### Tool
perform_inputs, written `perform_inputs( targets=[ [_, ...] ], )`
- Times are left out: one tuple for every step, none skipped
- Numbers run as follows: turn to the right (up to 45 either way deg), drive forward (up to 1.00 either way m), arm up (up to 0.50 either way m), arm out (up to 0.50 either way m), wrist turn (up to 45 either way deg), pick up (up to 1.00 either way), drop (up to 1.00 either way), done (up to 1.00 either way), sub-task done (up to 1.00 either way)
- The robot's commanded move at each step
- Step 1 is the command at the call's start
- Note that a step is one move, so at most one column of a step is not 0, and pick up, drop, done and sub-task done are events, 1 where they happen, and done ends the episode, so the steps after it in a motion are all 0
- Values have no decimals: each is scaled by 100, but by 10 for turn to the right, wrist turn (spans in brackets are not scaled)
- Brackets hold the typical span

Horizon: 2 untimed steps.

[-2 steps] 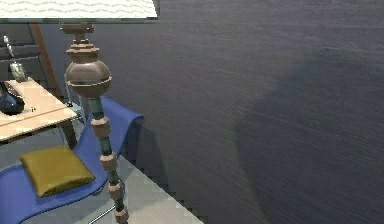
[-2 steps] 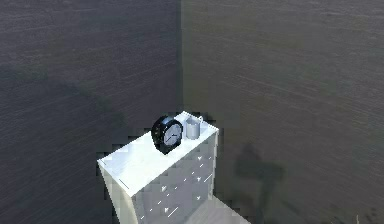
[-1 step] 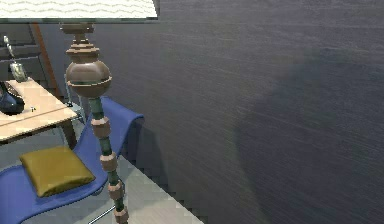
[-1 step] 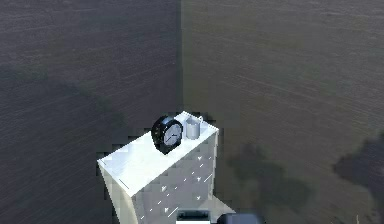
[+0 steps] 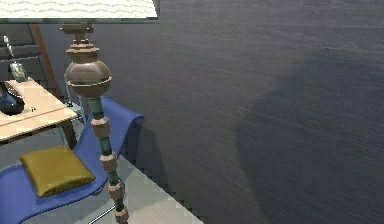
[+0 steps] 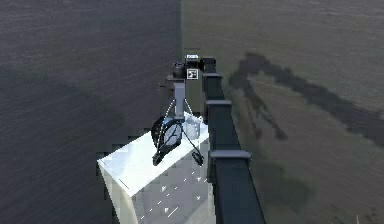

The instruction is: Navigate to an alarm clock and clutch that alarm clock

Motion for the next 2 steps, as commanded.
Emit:
perform_inputs(
  targets=[
    [0, 0, 0, 0, 450, 0, 0, 0, 0],
    [0, 0, 0, 0, 450, 0, 0, 0, 0]
  ],
)
